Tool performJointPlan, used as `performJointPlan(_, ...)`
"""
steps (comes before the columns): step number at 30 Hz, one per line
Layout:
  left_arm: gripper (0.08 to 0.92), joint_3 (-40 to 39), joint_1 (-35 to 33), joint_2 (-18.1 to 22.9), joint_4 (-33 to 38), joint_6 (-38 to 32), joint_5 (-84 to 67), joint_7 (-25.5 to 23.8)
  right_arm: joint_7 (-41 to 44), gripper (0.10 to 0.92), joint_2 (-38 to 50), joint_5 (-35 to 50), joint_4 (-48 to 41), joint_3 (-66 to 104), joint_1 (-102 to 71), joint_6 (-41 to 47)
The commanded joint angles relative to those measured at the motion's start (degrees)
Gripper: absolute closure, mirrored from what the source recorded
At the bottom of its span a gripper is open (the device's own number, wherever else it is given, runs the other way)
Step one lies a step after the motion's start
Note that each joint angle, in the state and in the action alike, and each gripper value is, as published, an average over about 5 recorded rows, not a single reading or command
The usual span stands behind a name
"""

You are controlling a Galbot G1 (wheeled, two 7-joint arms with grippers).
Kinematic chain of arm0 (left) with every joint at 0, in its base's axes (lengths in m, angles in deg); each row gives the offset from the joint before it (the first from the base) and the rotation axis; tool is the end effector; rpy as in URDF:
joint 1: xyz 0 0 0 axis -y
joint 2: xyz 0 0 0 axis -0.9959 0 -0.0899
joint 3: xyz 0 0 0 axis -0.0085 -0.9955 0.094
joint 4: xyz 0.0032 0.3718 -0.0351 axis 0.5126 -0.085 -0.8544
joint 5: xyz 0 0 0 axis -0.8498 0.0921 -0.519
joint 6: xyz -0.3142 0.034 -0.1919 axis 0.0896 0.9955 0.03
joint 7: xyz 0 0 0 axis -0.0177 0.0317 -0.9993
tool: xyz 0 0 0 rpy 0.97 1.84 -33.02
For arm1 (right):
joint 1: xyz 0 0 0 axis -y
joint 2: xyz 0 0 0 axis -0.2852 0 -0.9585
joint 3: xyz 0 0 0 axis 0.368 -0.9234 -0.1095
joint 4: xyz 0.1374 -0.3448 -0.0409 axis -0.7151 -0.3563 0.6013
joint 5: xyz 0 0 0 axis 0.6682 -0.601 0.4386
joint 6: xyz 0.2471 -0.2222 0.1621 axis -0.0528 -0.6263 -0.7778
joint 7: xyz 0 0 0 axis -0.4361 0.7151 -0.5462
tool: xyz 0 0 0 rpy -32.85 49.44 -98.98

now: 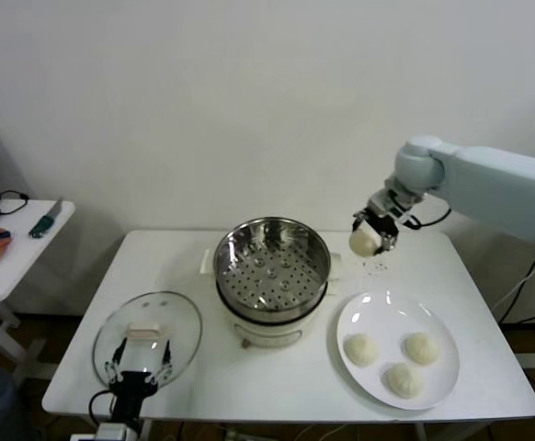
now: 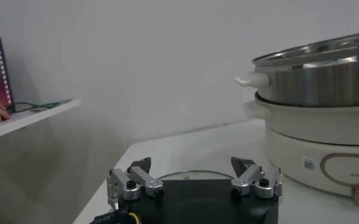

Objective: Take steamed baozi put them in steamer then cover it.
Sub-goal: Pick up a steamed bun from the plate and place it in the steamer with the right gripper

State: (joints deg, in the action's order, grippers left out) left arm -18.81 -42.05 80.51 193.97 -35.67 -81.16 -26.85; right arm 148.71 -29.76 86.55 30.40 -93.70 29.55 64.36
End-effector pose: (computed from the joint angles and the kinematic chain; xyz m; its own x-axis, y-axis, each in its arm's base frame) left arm 0.1327 0.0579 -0.3917 -0.9762 -0.0919 0.1963 -0.0480 0.9748 0.2178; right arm 0.6006 -0.0491 -0.0169 -0.2367 -0.0988 0.9666 -0.7217 -0.6481 -0.2430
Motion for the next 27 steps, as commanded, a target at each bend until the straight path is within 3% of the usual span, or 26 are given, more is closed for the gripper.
performJointPlan(1,0.177,-0.07,-0.28,0.0,0.0,-0.07,-0.03,0.07,1.43,0.296,-10.33,-8.06,1.54,-2.12,8.74,-10.98)
performJointPlan(12,0.177,0.55,-0.47,-0.32,0.05,0.07,-0.76,0.36,0.05,0.296,-25.33,-23.83,-5.94,4.66,-3.48,-18.37)
performJointPlan(27,0.177,0.27,-0.77,-0.48,-0.48,0.26,-0.68,0.55,-2.38,0.285,-33.41,-33.17,-20.88,8.54,-16.29,-22.32)
